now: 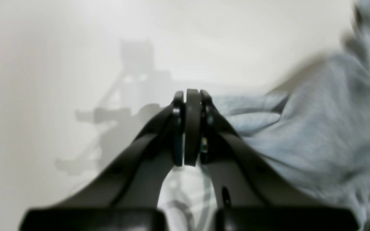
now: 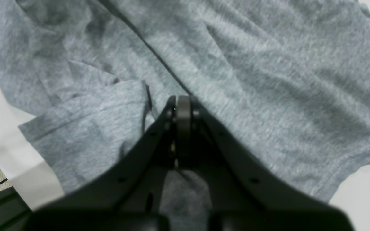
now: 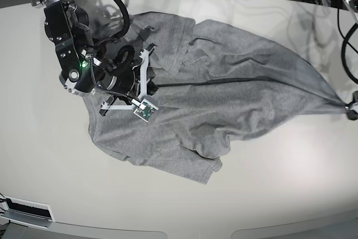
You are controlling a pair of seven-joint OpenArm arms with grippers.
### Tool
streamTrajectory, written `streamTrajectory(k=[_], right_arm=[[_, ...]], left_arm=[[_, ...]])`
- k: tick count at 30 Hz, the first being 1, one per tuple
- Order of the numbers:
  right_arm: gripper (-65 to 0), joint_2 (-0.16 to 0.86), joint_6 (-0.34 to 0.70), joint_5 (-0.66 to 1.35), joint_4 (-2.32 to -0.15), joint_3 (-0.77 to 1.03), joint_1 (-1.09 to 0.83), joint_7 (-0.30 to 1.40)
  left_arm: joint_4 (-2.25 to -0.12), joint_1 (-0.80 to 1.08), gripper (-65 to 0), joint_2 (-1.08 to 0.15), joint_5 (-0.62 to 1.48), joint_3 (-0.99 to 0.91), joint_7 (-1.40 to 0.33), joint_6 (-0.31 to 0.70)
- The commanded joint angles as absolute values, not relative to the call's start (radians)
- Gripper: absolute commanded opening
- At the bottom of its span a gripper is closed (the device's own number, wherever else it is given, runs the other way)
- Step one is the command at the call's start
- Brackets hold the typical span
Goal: Layout the t-shirt on the table in an organized manner, then fold the t-shirt properly
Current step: 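Drag the grasped fold outward with the left gripper to stretch the shirt, then pull the shirt edge with the right gripper away from the left gripper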
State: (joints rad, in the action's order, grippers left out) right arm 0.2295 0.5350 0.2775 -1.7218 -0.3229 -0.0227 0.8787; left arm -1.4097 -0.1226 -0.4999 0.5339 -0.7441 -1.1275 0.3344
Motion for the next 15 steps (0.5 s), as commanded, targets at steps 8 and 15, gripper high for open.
streamTrajectory(k=[8, 15], right_arm=[[-65.0, 0.23, 0.532, 0.289, -1.736, -0.318, -0.008, 0.855], [-65.0, 0.23, 0.532, 0.292, -1.736, -0.318, -0.004, 0.844]], left_arm=[[-1.426, -0.102, -65.0, -0.53, 0.477, -0.892, -1.112, 0.272], [-1.426, -0.024, -65.0, -0.529, 0.483, -0.891, -1.108, 0.276]])
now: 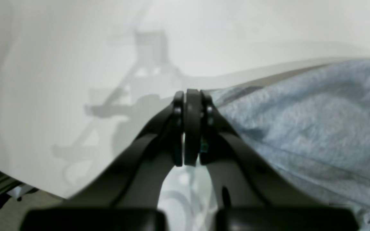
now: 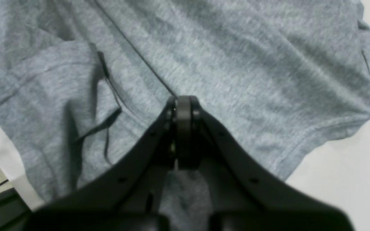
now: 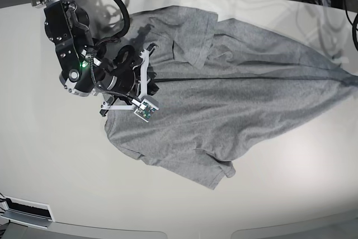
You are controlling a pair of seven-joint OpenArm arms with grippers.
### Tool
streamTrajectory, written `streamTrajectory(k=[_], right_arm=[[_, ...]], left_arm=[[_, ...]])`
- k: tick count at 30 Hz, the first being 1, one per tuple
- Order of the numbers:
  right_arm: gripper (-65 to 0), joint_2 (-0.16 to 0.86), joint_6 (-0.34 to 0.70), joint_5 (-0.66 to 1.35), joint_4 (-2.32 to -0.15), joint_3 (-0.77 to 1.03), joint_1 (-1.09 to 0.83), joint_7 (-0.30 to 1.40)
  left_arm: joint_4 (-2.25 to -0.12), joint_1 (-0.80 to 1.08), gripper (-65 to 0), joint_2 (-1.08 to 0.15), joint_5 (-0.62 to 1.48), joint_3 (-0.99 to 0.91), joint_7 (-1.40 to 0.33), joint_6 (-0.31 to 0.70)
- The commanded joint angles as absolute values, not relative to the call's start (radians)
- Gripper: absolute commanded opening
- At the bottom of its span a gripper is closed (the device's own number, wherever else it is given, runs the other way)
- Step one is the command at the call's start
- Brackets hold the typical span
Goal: Layout the t-shirt on the table in an organized manner, then fold the t-shirt properly
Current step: 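Pull the shirt edge with the right gripper away from the left gripper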
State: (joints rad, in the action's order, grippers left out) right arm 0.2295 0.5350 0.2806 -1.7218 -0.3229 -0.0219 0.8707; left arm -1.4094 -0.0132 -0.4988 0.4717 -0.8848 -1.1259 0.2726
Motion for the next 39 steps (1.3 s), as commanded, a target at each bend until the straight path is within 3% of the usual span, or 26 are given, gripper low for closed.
streamTrajectory(k=[1, 2, 5, 7, 12, 20, 29, 35, 39], right_arm=[[-65.0, 0.23, 0.532, 0.292, -1.736, -0.318, 0.001, 0.833], [-64.7, 0.23, 0.528, 0.292, -1.736, -0.318, 0.006, 0.82], [-41.2, 0.23, 0.467, 0.272, -1.736, -0.318, 0.031, 0.804], [-29.0, 0.23, 0.395, 0.21, -1.736, -0.318, 0.061, 0.804], [-25.9, 0.231, 0.27, 0.126, -1.717, -0.318, 0.154, 0.803], [-26.0, 0.229, 0.262, 0.229, -1.342, -0.318, 0.373, 0.731], [-26.1, 0.229, 0.351, 0.379, -0.86, -0.318, 0.583, 0.667], [-26.6, 0.21, 0.405, 0.438, -0.769, -0.318, 0.579, 0.639], [-40.2, 0.177, 0.327, 0.328, -0.769, -0.318, 0.545, 0.581]], left_arm=[[-1.426, -0.025, -65.0, -0.529, 0.483, -0.891, -1.108, 0.276], [-1.426, -0.025, -57.2, -0.53, 0.485, -0.891, -1.108, 0.276], [-1.426, -0.025, -28.5, -0.529, 0.556, -0.891, -1.104, 0.304], [-1.426, -0.025, -19.4, -0.53, 0.599, -0.891, -1.105, 0.349], [-1.426, -0.025, -18.9, -0.529, 0.631, -0.891, -1.105, 0.366], [-1.426, -0.025, -18.9, -0.529, 0.648, -0.891, -1.108, 0.367], [-1.426, -0.025, -18.9, -0.529, 0.671, -0.891, -1.108, 0.368], [-1.426, -0.025, -18.9, -0.529, 0.68, -0.891, -1.108, 0.367], [-1.426, -0.025, -18.9, -0.529, 0.683, -0.891, -1.109, 0.371]])
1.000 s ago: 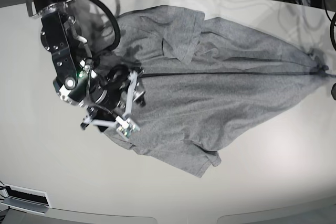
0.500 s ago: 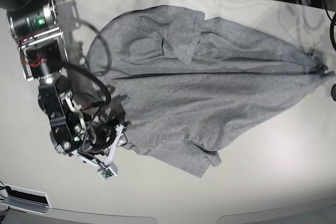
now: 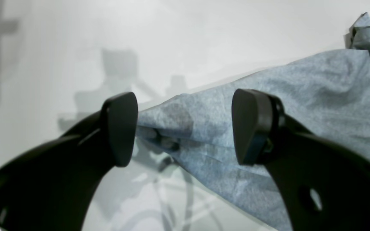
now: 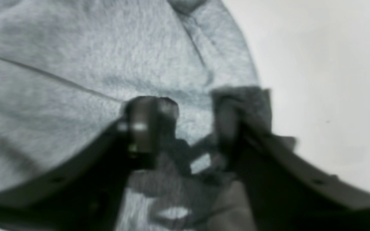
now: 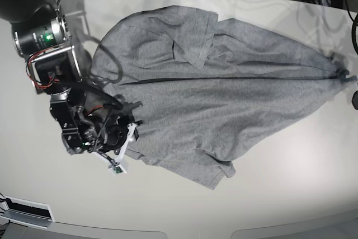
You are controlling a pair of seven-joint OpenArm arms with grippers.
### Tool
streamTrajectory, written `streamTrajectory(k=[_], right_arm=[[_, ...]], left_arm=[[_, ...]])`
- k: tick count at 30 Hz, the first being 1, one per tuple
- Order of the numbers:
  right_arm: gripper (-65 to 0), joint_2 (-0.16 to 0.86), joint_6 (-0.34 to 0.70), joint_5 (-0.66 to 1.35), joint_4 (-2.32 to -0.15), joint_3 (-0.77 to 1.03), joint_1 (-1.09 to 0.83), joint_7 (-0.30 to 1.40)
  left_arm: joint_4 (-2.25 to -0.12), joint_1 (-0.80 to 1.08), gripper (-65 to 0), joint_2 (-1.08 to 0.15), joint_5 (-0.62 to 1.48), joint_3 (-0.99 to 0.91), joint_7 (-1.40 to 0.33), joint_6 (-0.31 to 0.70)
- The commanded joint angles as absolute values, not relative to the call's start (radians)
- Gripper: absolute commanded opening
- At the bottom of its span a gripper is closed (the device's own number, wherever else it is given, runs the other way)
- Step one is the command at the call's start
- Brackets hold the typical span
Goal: Layout the t-shirt on the table in an organized manner, then fold the t-shirt properly
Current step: 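Pull the shirt edge with the right gripper away from the left gripper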
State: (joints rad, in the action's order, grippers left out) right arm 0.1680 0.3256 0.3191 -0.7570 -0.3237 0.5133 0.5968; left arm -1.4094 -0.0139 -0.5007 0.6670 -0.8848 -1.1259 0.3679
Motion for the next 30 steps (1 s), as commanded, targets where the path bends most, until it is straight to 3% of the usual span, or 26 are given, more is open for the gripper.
streamTrajectory(k=[1, 3, 6, 10, 19, 27, 30], right_arm=[[-44.0, 0.171, 0.309, 0.308, -0.769, -0.318, 0.536, 0.562], [-50.3, 0.16, 0.287, 0.287, -0.769, -0.318, 0.517, 0.533], [-65.0, 0.147, 0.29, 0.258, -0.769, -0.318, 0.504, 0.527], [-65.0, 0.148, 0.26, 0.173, -0.773, -0.318, 0.511, 0.556], [-65.0, 0.175, -0.106, -0.012, -0.777, -0.318, 0.527, 0.749], [-65.0, 0.172, -0.134, -0.03, -0.777, -0.318, 0.588, 0.749], [-45.8, 0.173, -0.086, -0.013, -0.778, -0.318, 0.648, 0.78]], left_arm=[[-1.426, -0.025, -18.9, -0.529, 0.683, -0.891, -1.109, 0.374], [-1.426, -0.025, -18.9, -0.529, 0.683, -0.891, -1.109, 0.374], [-1.426, -0.025, -18.9, -0.529, 0.684, -0.891, -1.109, 0.374], [-1.426, -0.025, -18.9, -0.529, 0.685, -0.891, -1.109, 0.374], [-1.426, -0.026, -18.9, -0.529, 0.695, -0.891, -1.108, 0.374], [-1.426, -0.026, -18.9, -0.529, 0.706, -0.891, -1.108, 0.374], [-1.426, -0.025, -19.0, -0.529, 0.755, -0.891, -1.113, 0.442]])
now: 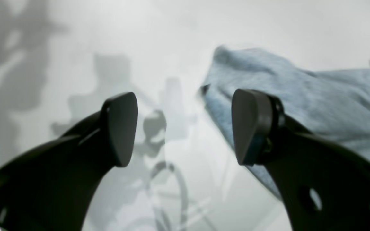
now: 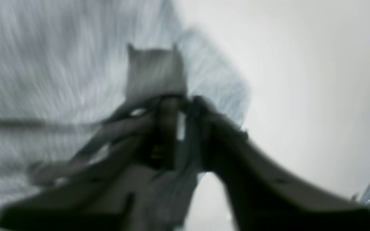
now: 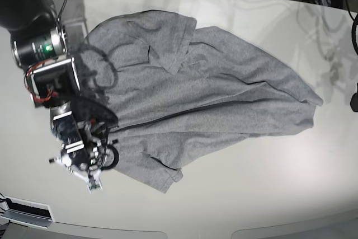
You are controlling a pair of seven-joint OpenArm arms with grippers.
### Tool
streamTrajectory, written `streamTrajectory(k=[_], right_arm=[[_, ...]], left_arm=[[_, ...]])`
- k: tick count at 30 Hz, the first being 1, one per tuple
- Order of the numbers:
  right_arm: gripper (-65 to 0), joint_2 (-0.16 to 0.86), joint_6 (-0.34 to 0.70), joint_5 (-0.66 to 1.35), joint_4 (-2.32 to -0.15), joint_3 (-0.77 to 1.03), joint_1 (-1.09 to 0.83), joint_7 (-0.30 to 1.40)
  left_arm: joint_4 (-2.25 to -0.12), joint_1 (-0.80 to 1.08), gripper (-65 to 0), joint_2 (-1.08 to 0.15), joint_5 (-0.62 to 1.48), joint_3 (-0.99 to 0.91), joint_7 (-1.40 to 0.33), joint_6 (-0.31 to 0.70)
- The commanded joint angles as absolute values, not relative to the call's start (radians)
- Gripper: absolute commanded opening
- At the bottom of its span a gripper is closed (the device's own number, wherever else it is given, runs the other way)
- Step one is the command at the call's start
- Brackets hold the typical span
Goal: Layout the t-shirt on the table in an organized manner, then fold the t-shirt properly
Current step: 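Pull the shirt edge with the right gripper away from the left gripper, then grasp the shirt collar with the right gripper and drag it outward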
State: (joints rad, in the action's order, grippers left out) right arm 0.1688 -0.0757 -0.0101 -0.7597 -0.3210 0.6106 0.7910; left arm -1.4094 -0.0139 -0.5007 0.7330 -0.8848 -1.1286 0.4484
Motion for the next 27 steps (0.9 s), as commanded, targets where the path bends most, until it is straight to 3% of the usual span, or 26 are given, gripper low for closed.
streamTrajectory(k=[1, 5, 9, 16, 21, 27], right_arm=[[-40.8, 0.173, -0.036, 0.007, -0.779, -0.318, 0.667, 0.798], [-37.8, 0.173, 0.196, 0.146, -0.806, -0.318, 0.721, 0.87], [-37.8, 0.178, 0.361, 0.31, -0.915, -0.318, 0.724, 0.948], [-37.8, 0.203, 0.664, 0.844, -1.163, -0.318, 0.62, 1.242], [-37.8, 0.203, 0.698, 1.058, -1.328, -0.318, 0.43, 1.387], [-37.8, 0.207, 0.698, 1.104, -1.506, -0.318, 0.204, 1.396]], left_arm=[[-1.426, -0.025, -19.0, -0.529, 0.783, -0.891, -1.123, 0.477], [-1.426, -0.025, -19.0, -0.529, 0.968, -0.888, -1.18, 0.628], [-1.426, -0.026, -19.0, -0.53, 1.053, -0.837, -1.191, 0.698], [-1.426, -0.028, -20.7, -0.53, 1.018, -0.6, -1.191, 0.698], [-1.426, -0.031, -23.5, -0.546, 0.992, -0.471, -1.188, 0.698], [-1.426, -0.049, -23.5, -0.554, 0.96, -0.399, -1.183, 0.698]])
